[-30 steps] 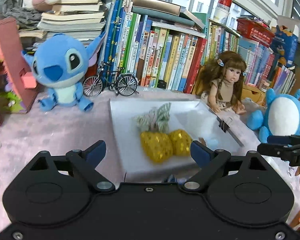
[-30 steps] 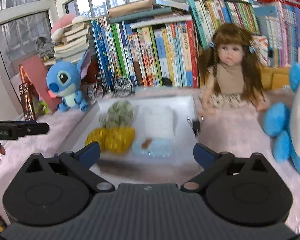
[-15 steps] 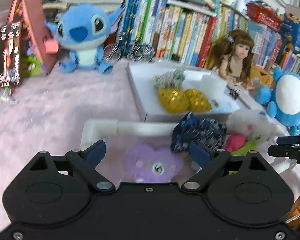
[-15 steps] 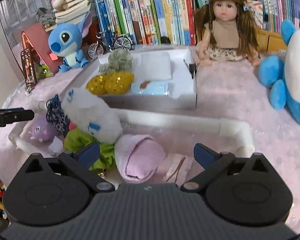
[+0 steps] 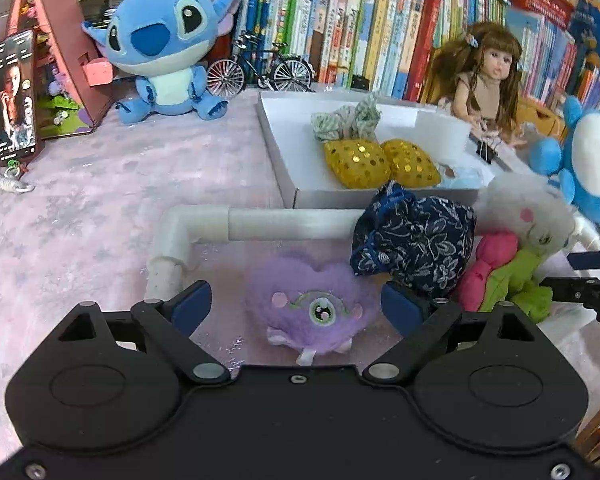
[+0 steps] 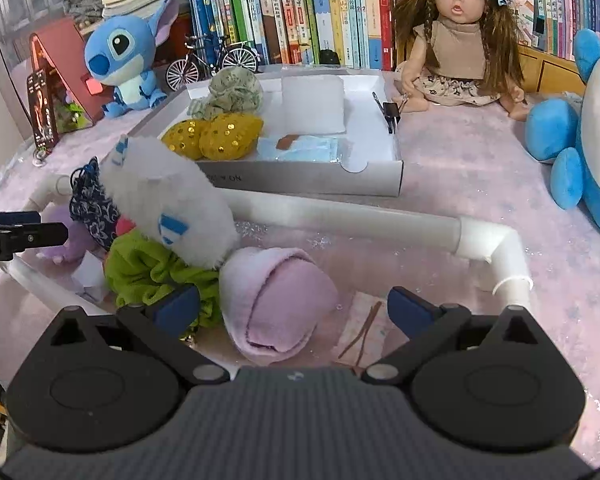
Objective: Organize soft objects
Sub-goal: 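Close the left tool on the purple heart plush while the right tool closes on the pink knit hat, then carry the purple plush with the left tool while the right tool carries the pink hat into the box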
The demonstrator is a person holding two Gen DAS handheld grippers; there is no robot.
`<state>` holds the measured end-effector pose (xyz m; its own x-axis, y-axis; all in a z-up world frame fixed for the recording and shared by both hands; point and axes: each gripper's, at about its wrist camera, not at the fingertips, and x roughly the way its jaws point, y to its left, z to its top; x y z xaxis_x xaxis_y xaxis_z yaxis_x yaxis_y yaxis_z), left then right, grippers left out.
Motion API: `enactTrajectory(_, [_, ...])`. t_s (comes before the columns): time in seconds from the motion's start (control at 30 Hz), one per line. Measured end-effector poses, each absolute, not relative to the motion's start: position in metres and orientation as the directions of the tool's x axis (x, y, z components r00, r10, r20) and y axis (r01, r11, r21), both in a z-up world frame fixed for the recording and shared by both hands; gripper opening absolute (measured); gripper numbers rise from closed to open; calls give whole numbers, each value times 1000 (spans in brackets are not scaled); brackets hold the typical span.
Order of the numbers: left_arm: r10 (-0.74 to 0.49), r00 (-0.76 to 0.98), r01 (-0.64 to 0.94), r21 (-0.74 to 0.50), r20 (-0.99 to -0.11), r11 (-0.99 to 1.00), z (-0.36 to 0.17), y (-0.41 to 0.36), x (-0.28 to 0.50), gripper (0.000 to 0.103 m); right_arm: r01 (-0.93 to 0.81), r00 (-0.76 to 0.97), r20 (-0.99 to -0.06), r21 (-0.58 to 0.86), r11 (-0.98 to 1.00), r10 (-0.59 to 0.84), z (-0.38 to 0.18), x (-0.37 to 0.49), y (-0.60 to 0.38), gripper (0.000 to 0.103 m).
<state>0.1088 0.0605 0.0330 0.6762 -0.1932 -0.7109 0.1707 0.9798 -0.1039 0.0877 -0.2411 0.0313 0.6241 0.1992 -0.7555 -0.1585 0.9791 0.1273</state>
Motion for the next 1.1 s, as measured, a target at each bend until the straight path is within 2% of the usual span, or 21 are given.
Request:
enactTrajectory(0.23, [-184, 659, 182, -83, -729, 980, 24, 48, 117, 91, -163, 620, -763, 98, 982, 180, 25, 89, -236, 102])
enactTrajectory(0.3, [-179, 650, 185, -75, -738, 980, 22, 46, 121, 88, -161, 618, -765, 100, 982, 180, 25, 90, -236, 100])
enactTrajectory(0.4, [-136, 652, 178, -23, -746, 984, 22, 41, 123, 75, -172, 618, -765, 90, 981, 179, 25, 90, -233, 90])
enactTrajectory(0.47, [-150, 644, 194, -29, -750, 981, 23, 39, 122, 73, -190, 617, -765, 82, 978, 183, 26, 89, -230, 83])
enactTrajectory(0.5, [-158, 641, 198, -37, -751, 980, 24, 39, 121, 73, -197, 615, -765, 86, 977, 192, 26, 89, -229, 77])
enactTrajectory(0.53, [-163, 639, 201, -42, -752, 979, 24, 38, 121, 72, -201, 612, -766, 91, 975, 197, 27, 89, -228, 64])
enactTrajectory(0.57, [-165, 639, 201, -44, -751, 979, 25, 38, 120, 72, -202, 612, -765, 94, 975, 200, 27, 89, -228, 61])
enactTrajectory(0.73, [-190, 634, 206, -73, -749, 976, 31, 40, 114, 71, -169, 601, -773, 123, 978, 201, 26, 91, -229, 55])
enactTrajectory(1.1, [-227, 687, 237, -82, -690, 968, 71, 47, 97, 71, -159, 634, -732, 193, 968, 250, 49, 82, -238, 54])
